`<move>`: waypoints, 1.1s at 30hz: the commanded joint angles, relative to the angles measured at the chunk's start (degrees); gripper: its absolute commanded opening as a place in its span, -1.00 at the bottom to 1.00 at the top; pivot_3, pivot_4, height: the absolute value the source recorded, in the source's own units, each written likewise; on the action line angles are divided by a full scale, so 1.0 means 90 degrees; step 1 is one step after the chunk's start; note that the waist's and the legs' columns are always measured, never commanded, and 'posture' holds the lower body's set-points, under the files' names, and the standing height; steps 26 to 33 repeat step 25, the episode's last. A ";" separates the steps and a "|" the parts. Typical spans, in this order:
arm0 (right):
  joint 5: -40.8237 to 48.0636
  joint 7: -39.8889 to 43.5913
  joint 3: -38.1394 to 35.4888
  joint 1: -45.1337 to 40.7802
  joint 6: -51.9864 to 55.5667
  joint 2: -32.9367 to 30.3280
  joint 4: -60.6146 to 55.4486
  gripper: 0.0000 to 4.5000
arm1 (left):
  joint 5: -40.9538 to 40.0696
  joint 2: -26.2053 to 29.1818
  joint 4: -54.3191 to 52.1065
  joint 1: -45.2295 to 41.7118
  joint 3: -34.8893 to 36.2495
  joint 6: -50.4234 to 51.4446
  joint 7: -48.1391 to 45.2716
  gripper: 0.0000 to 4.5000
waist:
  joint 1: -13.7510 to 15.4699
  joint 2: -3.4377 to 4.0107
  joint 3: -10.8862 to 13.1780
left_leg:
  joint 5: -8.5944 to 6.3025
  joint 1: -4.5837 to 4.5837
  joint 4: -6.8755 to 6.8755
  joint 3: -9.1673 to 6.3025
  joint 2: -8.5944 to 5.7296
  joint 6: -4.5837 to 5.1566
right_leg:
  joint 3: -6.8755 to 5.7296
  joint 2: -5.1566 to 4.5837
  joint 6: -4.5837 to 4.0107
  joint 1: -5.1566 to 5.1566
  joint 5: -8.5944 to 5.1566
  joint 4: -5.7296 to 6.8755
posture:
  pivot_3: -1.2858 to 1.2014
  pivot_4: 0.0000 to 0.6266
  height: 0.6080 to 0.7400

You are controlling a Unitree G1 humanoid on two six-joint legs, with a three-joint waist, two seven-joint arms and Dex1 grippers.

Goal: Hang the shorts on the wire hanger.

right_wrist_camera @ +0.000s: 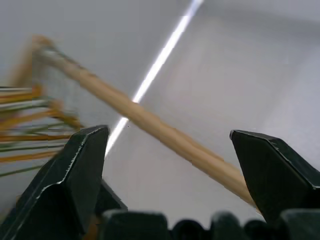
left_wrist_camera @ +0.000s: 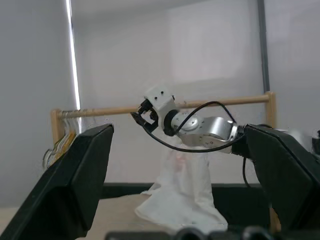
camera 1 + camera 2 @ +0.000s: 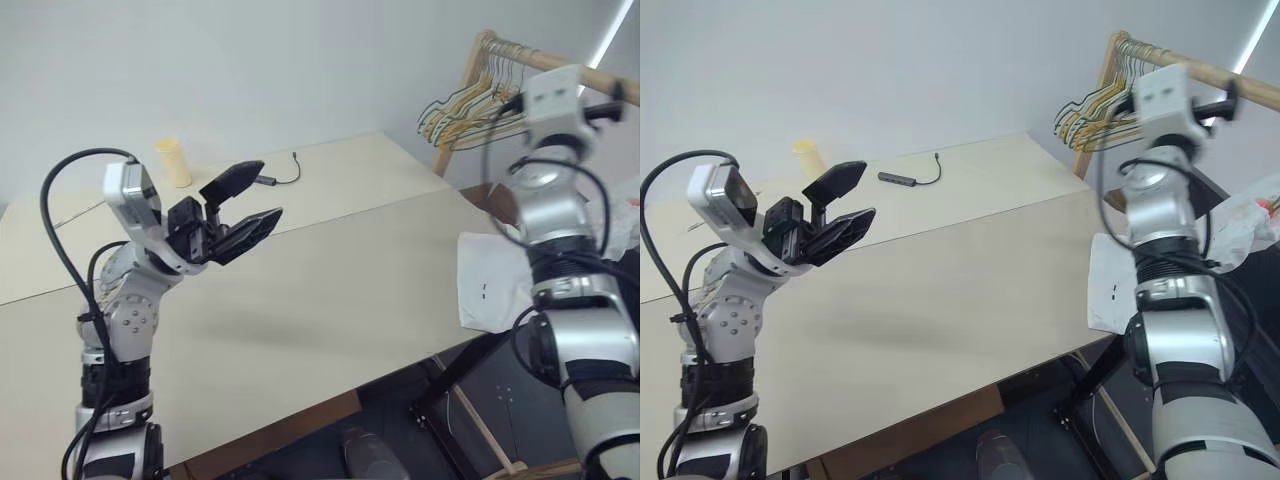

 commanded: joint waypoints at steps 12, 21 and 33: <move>0.1140 0.5268 0.1249 0.2169 0.0382 0.0255 -0.3619 0.99 | 0.1843 0.1196 -0.0535 0.2495 0.0364 -0.0354 0.0539 1.00 | 0.0627 0.0000 0.0000 | -0.0002 -0.0041 -0.0002 -0.0027 0.0013 -0.0001 | -0.0023 -0.0013 -0.0007 -0.0061 0.0001 0.0015 | -0.03 -1.00 1.00; 0.0913 0.6126 0.1516 0.2822 0.0255 -0.0034 -0.4171 0.99 | 0.1992 0.1029 -0.1030 0.3466 0.0445 -0.0433 0.0725 1.00 | 0.1134 -0.0004 0.0000 | 0.0002 -0.0040 0.0001 -0.0010 0.0019 -0.0008 | -0.0031 -0.0004 -0.0029 -0.0073 0.0009 0.0028 | 0.01 -1.00 1.00; 0.0816 0.6118 0.1510 0.2832 0.0288 0.0046 -0.4137 0.99 | 0.1886 0.1081 -0.1096 0.3527 0.0517 -0.0198 0.0808 1.00 | 0.1257 -0.0006 -0.0001 | 0.0006 -0.0034 0.0002 -0.0007 0.0019 -0.0012 | -0.0032 0.0009 -0.0045 -0.0082 0.0002 0.0053 | 0.03 -1.00 1.00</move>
